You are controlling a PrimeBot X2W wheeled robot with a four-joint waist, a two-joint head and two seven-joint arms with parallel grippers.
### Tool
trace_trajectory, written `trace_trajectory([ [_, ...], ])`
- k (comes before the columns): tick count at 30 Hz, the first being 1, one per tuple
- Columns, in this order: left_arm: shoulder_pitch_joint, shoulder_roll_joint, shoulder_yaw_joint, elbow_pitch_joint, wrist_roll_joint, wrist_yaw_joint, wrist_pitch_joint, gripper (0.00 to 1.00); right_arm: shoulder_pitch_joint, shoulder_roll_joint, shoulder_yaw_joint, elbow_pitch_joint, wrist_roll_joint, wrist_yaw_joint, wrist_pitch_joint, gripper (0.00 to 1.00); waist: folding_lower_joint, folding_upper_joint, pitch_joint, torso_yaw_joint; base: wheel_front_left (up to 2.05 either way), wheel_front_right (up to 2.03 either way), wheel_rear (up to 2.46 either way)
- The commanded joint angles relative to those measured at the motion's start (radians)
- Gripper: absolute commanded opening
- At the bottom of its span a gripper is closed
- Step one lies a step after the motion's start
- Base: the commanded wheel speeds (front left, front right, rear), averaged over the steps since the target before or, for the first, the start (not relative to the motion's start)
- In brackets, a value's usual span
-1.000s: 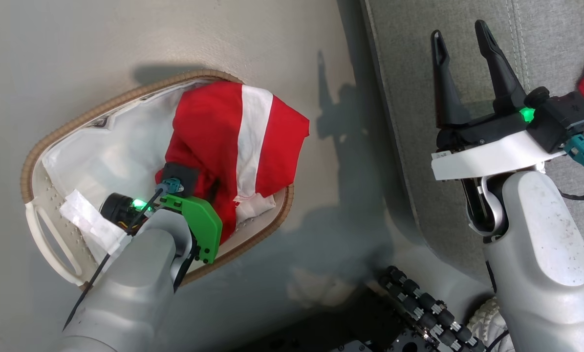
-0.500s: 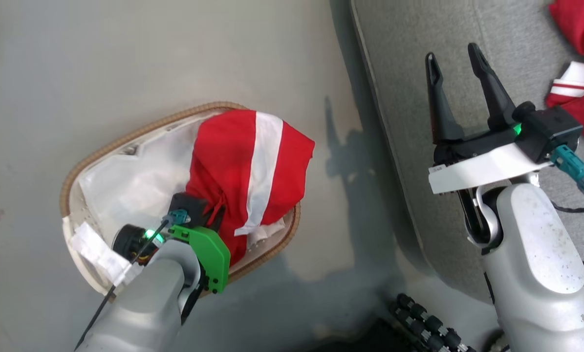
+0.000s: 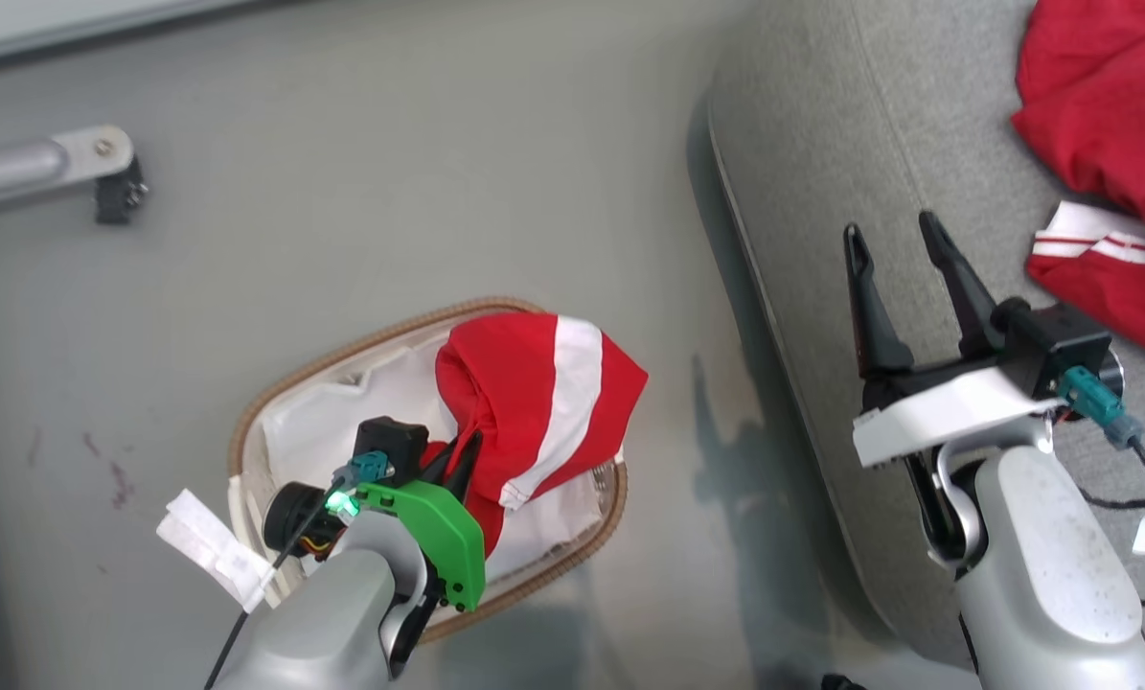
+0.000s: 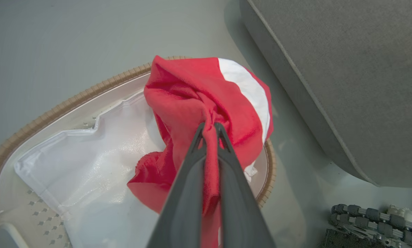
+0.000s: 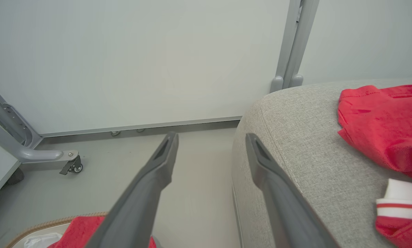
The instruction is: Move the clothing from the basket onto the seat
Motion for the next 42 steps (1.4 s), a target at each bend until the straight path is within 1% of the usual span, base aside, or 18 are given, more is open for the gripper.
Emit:
trace_trajectory([
  [1, 0.028, 0.001, 0.022, -0.019, 0.022, 0.0, -0.003, 0.0, 0.03, -0.005, -0.005, 0.009, -0.009, -0.001, -0.002, 1.0, 0.0, 0.0, -0.117, 0.054, 0.0, 0.0, 0.0],
  [9, 0.126, -0.014, 0.183, -0.163, 0.108, 0.024, -0.002, 0.0, 0.124, -0.005, -0.012, 0.051, -0.01, -0.001, -0.002, 1.0, 0.0, 0.0, -0.248, 0.085, 0.0, 0.0, 0.0],
  [12, 0.163, -0.017, 0.243, -0.211, 0.142, 0.026, -0.002, 0.0, 0.15, -0.004, 0.007, 0.06, -0.037, -0.001, -0.002, 1.0, 0.0, 0.0, -0.288, 0.094, 0.0, 0.0, 0.0],
  [16, 0.199, -0.021, 0.314, -0.28, 0.187, 0.029, -0.002, 0.0, 0.181, -0.004, 0.003, 0.075, -0.037, -0.001, -0.002, 1.0, 0.0, 0.0, -0.333, 0.104, 0.0, 0.0, 0.0],
  [22, 0.245, -0.036, 0.391, -0.381, 0.248, 0.022, -0.002, 0.0, 0.23, -0.004, 0.006, 0.101, -0.036, -0.001, -0.002, 1.0, 0.0, 0.0, -0.402, 0.123, 0.0, 0.0, 0.0],
  [30, 0.248, -0.051, 0.438, -0.499, 0.286, 0.012, -0.002, 0.0, 0.271, -0.005, 0.019, 0.115, -0.03, -0.001, -0.002, 1.0, 0.0, 0.0, -0.445, 0.146, 0.0, 0.0, 0.0],
  [36, 0.212, -0.057, 0.447, -0.59, 0.302, 0.006, -0.002, 0.0, 0.288, -0.005, 0.028, 0.123, -0.032, -0.001, -0.002, 1.0, 0.0, 0.0, -0.457, 0.161, 0.0, 0.0, 0.0],
  [40, 0.205, -0.059, 0.442, -0.631, 0.305, 0.006, -0.002, 0.0, 0.291, -0.004, 0.067, 0.13, -0.053, -0.001, -0.002, 1.0, 0.0, 0.0, -0.462, 0.17, 0.0, 0.0, 0.0],
  [42, 0.205, -0.059, 0.439, -0.648, 0.29, 0.004, -0.002, 0.0, 0.283, -0.004, 0.1, 0.135, -0.075, -0.001, -0.002, 1.0, 0.0, 0.0, -0.462, 0.173, 0.0, 0.0, 0.0],
])
